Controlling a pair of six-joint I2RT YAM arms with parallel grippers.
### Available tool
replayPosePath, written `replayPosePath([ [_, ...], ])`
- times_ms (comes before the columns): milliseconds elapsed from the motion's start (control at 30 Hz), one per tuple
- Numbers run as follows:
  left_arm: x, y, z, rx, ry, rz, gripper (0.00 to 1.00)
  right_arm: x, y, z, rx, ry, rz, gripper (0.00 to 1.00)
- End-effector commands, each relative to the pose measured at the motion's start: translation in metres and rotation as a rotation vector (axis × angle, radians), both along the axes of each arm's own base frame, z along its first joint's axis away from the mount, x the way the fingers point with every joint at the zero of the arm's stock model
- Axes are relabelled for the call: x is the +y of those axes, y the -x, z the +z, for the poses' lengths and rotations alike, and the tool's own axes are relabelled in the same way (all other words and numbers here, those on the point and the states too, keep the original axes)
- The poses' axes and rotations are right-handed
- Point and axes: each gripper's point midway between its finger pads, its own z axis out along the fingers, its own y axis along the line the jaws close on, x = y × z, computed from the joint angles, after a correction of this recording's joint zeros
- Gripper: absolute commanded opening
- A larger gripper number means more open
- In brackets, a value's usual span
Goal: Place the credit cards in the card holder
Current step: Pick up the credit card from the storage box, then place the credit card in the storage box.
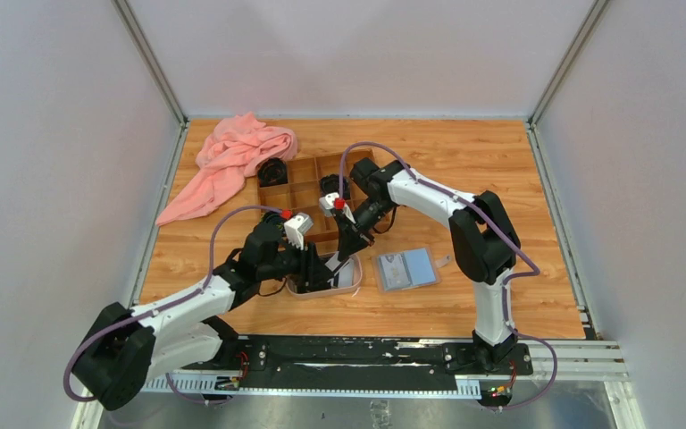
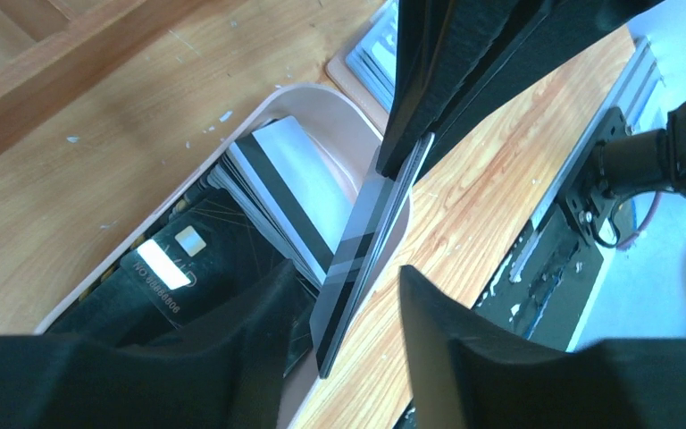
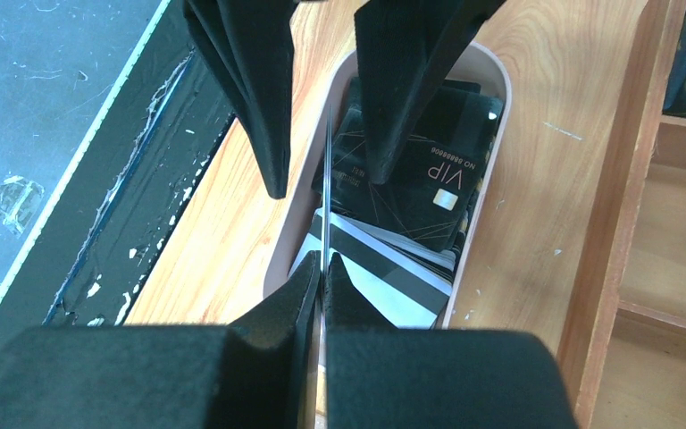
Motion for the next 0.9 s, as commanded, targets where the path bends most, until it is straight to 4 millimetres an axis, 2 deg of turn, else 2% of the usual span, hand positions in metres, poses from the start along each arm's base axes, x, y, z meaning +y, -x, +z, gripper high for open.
replayPosePath([
  [0, -0.013, 0.000, 0.001, 0.035, 0.006, -0.075, 0.34, 0.001, -0.001, 0.007, 0.028, -0.027, 0.008, 0.00],
  [100, -0.017, -0.001, -0.006, 0.075, -0.005, -0.090, 0.01, 0.001, 0.000, 0.006, 0.034, -0.022, 0.007, 0.01],
  [133, -0.017, -0.002, -0.006, 0.080, -0.007, -0.087, 0.00, 0.000, -0.001, 0.006, 0.034, -0.019, 0.006, 0.03],
  [233, -0.015, -0.005, -0.007, 0.069, -0.015, -0.061, 0.00, 0.000, -0.002, 0.005, 0.040, 0.001, -0.004, 0.14],
  [267, -0.014, -0.006, -0.006, 0.060, -0.016, -0.052, 0.00, 0.000, -0.003, 0.004, 0.055, 0.018, -0.015, 0.21],
  [400, -0.008, -0.008, 0.001, 0.015, -0.010, -0.023, 0.00, 0.004, -0.006, 0.010, 0.167, 0.070, -0.083, 0.40],
  [467, -0.006, -0.008, 0.003, -0.005, -0.006, -0.014, 0.00, 0.006, -0.007, 0.012, 0.220, 0.099, -0.113, 0.46],
  [667, -0.005, -0.008, 0.008, -0.030, 0.002, -0.017, 0.00, 0.015, -0.013, 0.011, 0.380, 0.198, -0.221, 0.49],
  [767, -0.005, -0.008, 0.008, -0.032, 0.002, -0.015, 0.00, 0.018, -0.015, 0.010, 0.414, 0.221, -0.251, 0.43],
  [867, -0.004, -0.008, 0.007, -0.029, -0.002, -0.012, 0.00, 0.019, -0.014, 0.011, 0.442, 0.218, -0.249, 0.33],
])
